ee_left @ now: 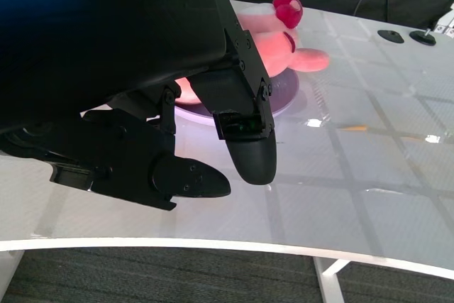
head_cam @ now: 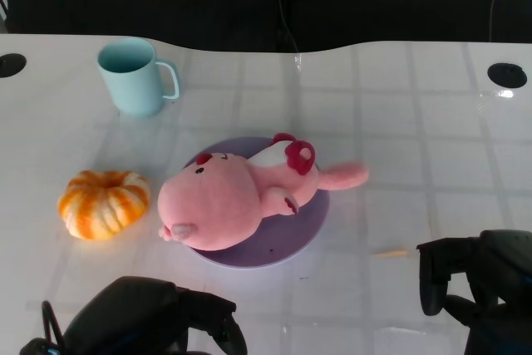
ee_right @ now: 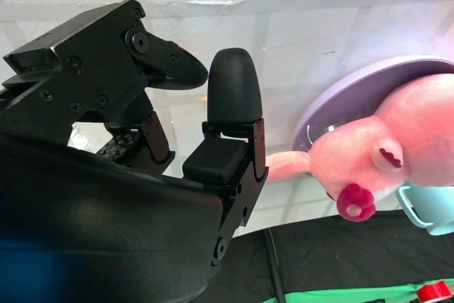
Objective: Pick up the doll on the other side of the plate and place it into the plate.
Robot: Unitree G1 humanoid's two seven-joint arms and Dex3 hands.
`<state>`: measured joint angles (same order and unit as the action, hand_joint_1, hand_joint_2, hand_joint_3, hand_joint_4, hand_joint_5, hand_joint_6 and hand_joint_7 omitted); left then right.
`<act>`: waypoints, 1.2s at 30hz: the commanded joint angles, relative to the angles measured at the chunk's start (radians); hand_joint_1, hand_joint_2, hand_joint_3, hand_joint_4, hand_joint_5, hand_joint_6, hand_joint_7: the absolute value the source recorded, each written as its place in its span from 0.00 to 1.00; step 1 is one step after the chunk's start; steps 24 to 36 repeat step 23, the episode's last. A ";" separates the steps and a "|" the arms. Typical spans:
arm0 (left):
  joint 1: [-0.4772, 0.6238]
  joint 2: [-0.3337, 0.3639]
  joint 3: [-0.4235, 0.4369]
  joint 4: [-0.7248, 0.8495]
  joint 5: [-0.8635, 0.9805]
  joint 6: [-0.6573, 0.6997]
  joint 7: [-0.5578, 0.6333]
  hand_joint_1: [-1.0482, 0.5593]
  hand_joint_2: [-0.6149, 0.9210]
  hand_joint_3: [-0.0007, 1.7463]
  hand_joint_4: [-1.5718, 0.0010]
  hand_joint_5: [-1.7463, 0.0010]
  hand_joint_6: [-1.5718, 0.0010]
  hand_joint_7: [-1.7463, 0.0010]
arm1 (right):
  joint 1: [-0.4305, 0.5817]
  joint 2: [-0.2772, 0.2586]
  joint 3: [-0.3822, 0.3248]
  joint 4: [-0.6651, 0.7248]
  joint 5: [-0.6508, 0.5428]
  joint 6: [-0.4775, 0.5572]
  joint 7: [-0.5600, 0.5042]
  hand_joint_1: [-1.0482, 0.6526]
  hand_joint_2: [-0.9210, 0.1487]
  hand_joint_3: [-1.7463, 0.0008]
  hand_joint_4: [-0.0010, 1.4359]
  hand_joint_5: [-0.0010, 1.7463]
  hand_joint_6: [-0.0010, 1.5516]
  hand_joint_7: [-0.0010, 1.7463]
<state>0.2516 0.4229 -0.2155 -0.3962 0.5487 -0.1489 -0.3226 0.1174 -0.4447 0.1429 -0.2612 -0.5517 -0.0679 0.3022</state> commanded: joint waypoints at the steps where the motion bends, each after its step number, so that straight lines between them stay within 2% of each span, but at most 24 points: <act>1: -0.004 0.006 0.000 0.008 0.010 0.001 0.011 0.53 1.00 0.13 0.54 0.21 0.45 0.61 | -0.009 -0.020 0.001 0.011 0.000 -0.022 -0.011 0.56 0.37 0.44 0.56 1.00 0.51 0.79; 6: 0.000 0.005 0.004 0.007 0.004 -0.001 0.013 0.54 1.00 0.12 0.54 0.21 0.45 0.61 | -0.009 -0.014 0.001 0.024 0.000 -0.035 -0.019 0.56 0.36 0.46 0.56 1.00 0.50 0.80; 14: -0.001 0.001 0.004 0.009 0.003 -0.002 0.016 0.54 1.00 0.12 0.54 0.21 0.45 0.61 | -0.014 -0.011 0.003 0.035 0.006 -0.049 -0.025 0.56 0.39 0.42 0.58 0.99 0.52 0.78; 36: -0.004 0.002 0.007 0.007 -0.001 0.005 0.009 0.54 1.00 0.13 0.55 0.20 0.45 0.61 | -0.018 -0.005 0.000 0.028 0.023 -0.025 -0.007 0.56 0.38 0.42 0.57 0.98 0.52 0.77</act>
